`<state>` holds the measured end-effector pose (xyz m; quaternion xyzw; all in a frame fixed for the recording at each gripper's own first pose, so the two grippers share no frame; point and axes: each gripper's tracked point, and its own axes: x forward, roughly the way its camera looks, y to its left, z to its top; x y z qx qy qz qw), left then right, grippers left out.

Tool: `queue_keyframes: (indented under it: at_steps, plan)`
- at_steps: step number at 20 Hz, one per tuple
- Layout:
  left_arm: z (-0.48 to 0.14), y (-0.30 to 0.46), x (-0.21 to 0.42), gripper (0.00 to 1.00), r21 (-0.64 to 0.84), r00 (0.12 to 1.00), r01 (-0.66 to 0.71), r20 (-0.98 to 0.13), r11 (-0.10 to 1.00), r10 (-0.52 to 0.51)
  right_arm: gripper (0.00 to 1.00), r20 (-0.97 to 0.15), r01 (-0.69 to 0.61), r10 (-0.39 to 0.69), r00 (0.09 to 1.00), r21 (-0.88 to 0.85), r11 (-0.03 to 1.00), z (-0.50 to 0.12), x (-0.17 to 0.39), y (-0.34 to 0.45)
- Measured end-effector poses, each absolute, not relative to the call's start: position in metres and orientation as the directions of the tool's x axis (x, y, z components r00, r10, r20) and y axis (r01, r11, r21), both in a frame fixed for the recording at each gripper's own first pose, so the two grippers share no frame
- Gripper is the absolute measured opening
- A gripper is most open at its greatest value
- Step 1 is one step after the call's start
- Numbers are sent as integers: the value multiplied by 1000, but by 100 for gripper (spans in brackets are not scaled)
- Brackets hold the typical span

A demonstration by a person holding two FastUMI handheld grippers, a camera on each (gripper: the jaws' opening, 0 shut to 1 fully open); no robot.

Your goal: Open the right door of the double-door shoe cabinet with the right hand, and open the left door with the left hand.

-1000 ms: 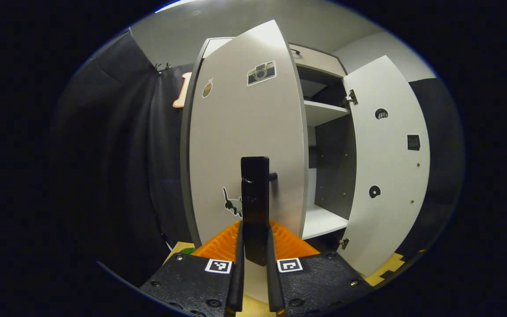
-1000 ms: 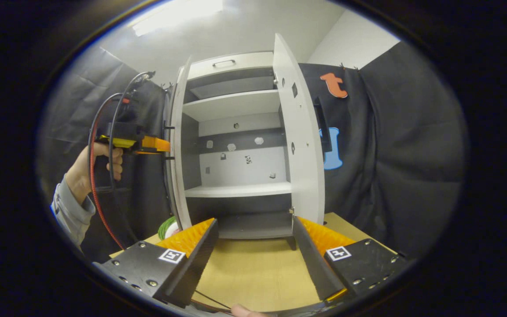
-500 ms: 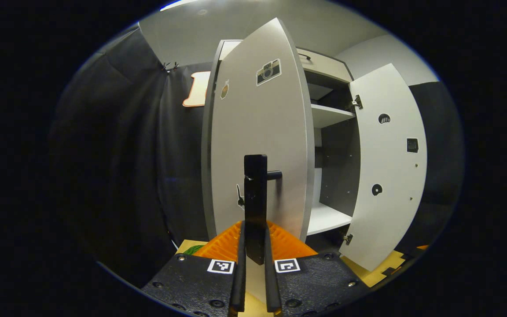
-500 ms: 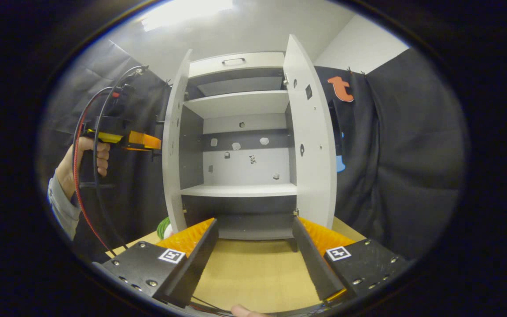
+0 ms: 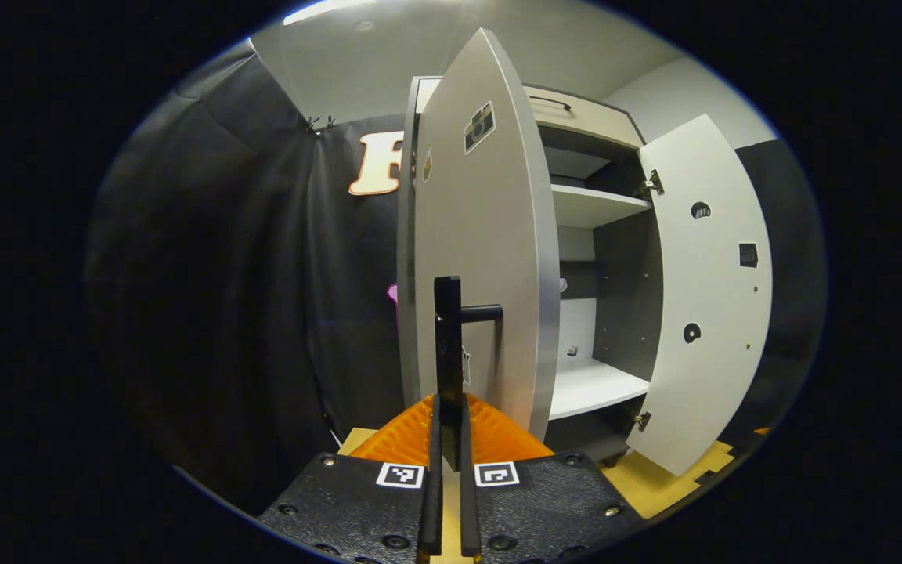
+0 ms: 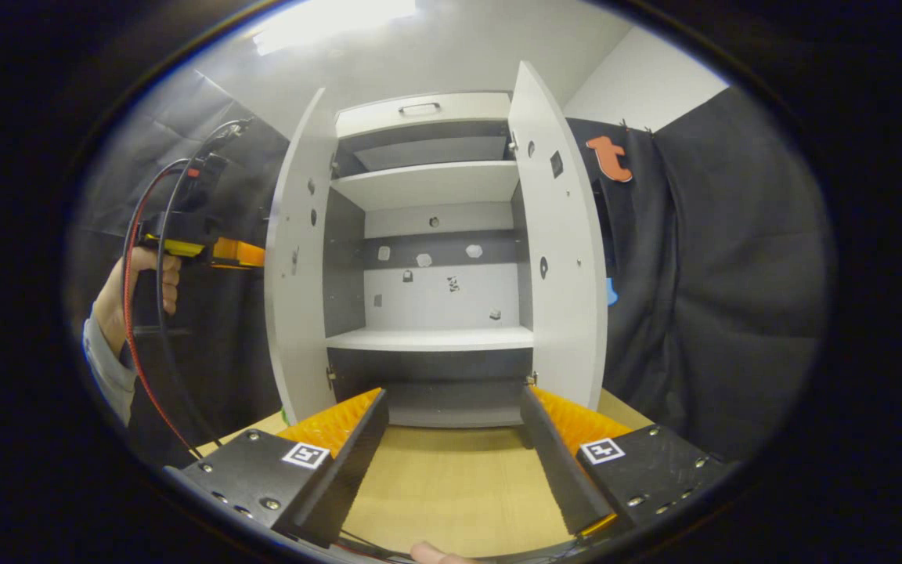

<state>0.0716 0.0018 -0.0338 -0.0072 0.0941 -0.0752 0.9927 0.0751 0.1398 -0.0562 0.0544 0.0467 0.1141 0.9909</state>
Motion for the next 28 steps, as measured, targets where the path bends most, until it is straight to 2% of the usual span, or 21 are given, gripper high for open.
queue_keyframes:
  at_steps: [9, 10, 13, 14, 17, 22, 23, 25, 28]
  plan:
    - [-37, 24, 73, 3, 4, 977, 79, -199, 997, -77, 100, -82, -227, 237, 968, 115, 967, -54, 78, 147]
    - [-37, 30, 74, 3, 10, 978, 68, -196, 998, -65, 98, -83, -226, 236, 968, 115, 967, -54, 78, 147]
    - [-36, 58, 73, 1, 23, 982, 36, -185, 999, -31, 100, -79, -221, 231, 970, 114, 969, -52, 77, 146]
    - [-36, 62, 73, 3, 10, 982, 39, -185, 999, -37, 100, -78, -220, 230, 970, 114, 969, -53, 78, 146]
    - [-38, 64, 75, 0, -18, 981, 69, -182, 997, -71, 100, -80, -217, 226, 971, 114, 970, -52, 79, 147]
    - [-46, 65, 73, 1, -11, 976, 75, -204, 997, -75, 100, -71, -206, 214, 974, 108, 973, -48, 80, 144]
    - [-51, 67, 64, 3, -14, 970, 50, -239, 999, -52, 100, -72, -203, 211, 975, 108, 973, -48, 80, 143]
    - [-41, 80, 64, 25, 14, 984, 13, -181, 1000, -10, 100, -71, -195, 204, 976, 112, 974, -47, 81, 141]
    - [-33, 82, 45, 58, -47, 991, 2, -132, 999, -8, 100, -73, -190, 199, 977, 119, 975, -48, 83, 140]
